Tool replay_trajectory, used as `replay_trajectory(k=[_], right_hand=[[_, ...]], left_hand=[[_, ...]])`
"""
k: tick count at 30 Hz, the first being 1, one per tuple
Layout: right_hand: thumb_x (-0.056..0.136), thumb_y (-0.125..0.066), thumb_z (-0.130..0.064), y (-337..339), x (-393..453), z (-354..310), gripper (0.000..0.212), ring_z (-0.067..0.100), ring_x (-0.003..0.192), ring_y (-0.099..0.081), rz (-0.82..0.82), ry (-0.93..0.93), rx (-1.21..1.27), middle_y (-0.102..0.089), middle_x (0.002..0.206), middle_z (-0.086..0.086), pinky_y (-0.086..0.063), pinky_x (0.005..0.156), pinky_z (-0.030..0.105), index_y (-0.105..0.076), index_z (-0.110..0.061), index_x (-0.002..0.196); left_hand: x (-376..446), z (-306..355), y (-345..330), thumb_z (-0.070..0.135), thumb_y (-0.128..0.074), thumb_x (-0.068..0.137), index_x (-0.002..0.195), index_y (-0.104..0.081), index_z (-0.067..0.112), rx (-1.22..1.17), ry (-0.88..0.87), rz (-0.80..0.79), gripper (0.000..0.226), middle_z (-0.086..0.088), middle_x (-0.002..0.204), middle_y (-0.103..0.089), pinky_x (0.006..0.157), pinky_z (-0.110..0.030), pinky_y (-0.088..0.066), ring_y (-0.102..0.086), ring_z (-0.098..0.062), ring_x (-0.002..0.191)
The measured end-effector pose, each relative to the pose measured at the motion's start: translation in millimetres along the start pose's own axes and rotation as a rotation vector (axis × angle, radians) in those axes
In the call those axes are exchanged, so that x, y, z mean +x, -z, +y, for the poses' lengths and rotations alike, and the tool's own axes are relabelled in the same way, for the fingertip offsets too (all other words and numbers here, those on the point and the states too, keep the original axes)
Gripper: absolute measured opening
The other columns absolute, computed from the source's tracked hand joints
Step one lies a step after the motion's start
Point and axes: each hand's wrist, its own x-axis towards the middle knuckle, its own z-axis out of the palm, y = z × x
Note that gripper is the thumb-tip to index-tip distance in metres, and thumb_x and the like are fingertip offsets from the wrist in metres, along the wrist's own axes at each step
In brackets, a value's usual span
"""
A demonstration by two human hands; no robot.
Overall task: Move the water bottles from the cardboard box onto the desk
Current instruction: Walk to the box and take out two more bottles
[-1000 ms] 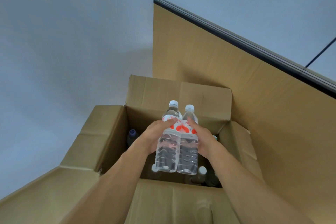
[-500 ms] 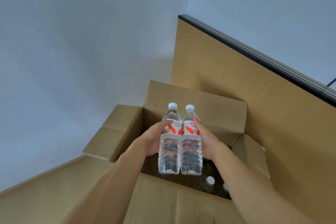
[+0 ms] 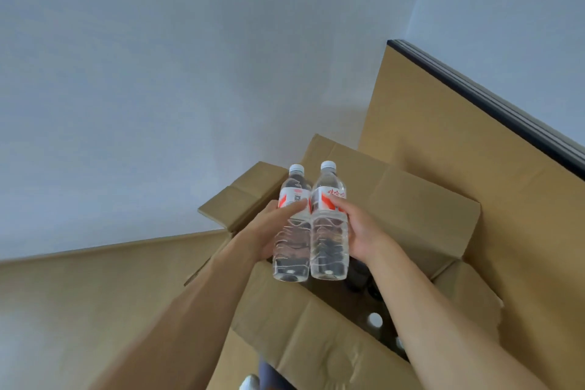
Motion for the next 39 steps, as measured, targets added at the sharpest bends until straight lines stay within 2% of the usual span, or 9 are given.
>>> replay_trajectory(k=[4,8,13,19,23,25,30,34,39], right_hand=[[0.090,-0.072,-0.039,-19.1,1.3,4.6,0.059,0.036,0.108,-0.066,-0.079,-0.052,-0.041,-0.067,0.122,0.021,-0.049,0.104,0.052,-0.059,-0.007,0.138],[0.093,-0.068,-0.044,-42.6,5.4,11.0,0.058,0.034,0.100,-0.070,-0.134,-0.104,-0.112,-0.070,0.117,0.019,-0.054,0.095,0.048,-0.056,-0.011,0.139],[0.092,-0.068,-0.051,-87.6,13.8,27.3,0.058,0.036,0.119,-0.065,-0.217,-0.118,-0.181,-0.066,0.130,0.018,-0.044,0.110,0.054,-0.057,-0.016,0.138],[0.092,-0.068,-0.047,-165.6,18.2,60.0,0.057,0.041,0.124,-0.060,-0.401,-0.127,-0.303,-0.062,0.135,0.024,-0.042,0.110,0.057,-0.060,-0.011,0.135],[0.092,-0.069,-0.038,-227.5,15.1,97.7,0.055,0.040,0.111,-0.063,-0.534,-0.179,-0.382,-0.065,0.122,0.024,-0.040,0.112,0.057,-0.059,-0.005,0.135],[0.092,-0.068,-0.027,-259.9,8.7,123.3,0.053,0.038,0.108,-0.062,-0.622,-0.225,-0.413,-0.063,0.121,0.023,-0.039,0.111,0.056,-0.056,-0.002,0.137],[0.086,-0.064,-0.003,-343.0,-10.2,192.4,0.064,0.053,0.136,-0.043,-0.890,-0.254,-0.515,-0.046,0.146,0.034,-0.028,0.117,0.064,-0.044,0.000,0.147],[0.087,-0.068,-0.007,-409.1,-21.3,250.9,0.060,0.049,0.129,-0.051,-0.978,-0.276,-0.588,-0.046,0.146,0.033,-0.033,0.115,0.064,-0.049,-0.002,0.144],[0.090,-0.075,-0.017,-476.3,-32.7,322.5,0.056,0.046,0.129,-0.055,-1.098,-0.348,-0.632,-0.056,0.143,0.021,-0.040,0.107,0.069,-0.054,-0.019,0.142]], left_hand=[[-23.7,-3.4,7.6,0.044,-0.069,0.093,0.142,-0.045,0.011,-0.160,-0.036,0.033,0.064,-0.022,0.130,-0.065,0.101,-0.056,-0.052,-0.068,-0.038,0.113],[-56.0,-0.6,34.0,0.033,-0.047,0.101,0.140,-0.051,0.006,-0.200,-0.078,0.006,0.048,-0.016,0.113,-0.072,0.078,-0.040,-0.060,-0.073,-0.029,0.096],[-91.1,-3.6,70.5,0.030,-0.066,0.095,0.137,-0.054,0.002,-0.206,-0.215,0.149,0.052,-0.026,0.128,-0.065,0.097,-0.051,-0.055,-0.066,-0.041,0.113],[-143.0,-20.4,124.8,0.035,-0.085,0.081,0.139,-0.053,0.008,-0.302,-0.290,0.264,0.071,-0.030,0.138,-0.056,0.102,-0.066,-0.046,-0.057,-0.049,0.125],[-197.7,-34.0,169.2,0.037,-0.097,0.064,0.134,-0.046,0.015,-0.363,-0.347,0.462,0.089,-0.024,0.128,-0.063,0.093,-0.065,-0.053,-0.068,-0.042,0.110],[-230.3,-43.8,194.9,0.032,-0.096,0.066,0.133,-0.046,0.015,-0.418,-0.375,0.501,0.086,-0.023,0.127,-0.064,0.093,-0.066,-0.052,-0.069,-0.042,0.109],[-320.1,-71.1,259.1,0.015,-0.088,0.075,0.142,-0.042,0.010,-0.480,-0.432,0.593,0.082,-0.027,0.137,-0.057,0.102,-0.067,-0.045,-0.062,-0.046,0.119],[-395.1,-100.1,303.4,0.000,-0.080,0.072,0.141,-0.041,0.007,-0.483,-0.492,0.657,0.080,-0.026,0.135,-0.059,0.099,-0.059,-0.052,-0.065,-0.042,0.117],[-475.3,-138.4,348.9,0.002,-0.079,0.082,0.140,-0.046,0.016,-0.527,-0.530,0.770,0.068,-0.020,0.129,-0.065,0.088,-0.054,-0.057,-0.068,-0.041,0.112]])
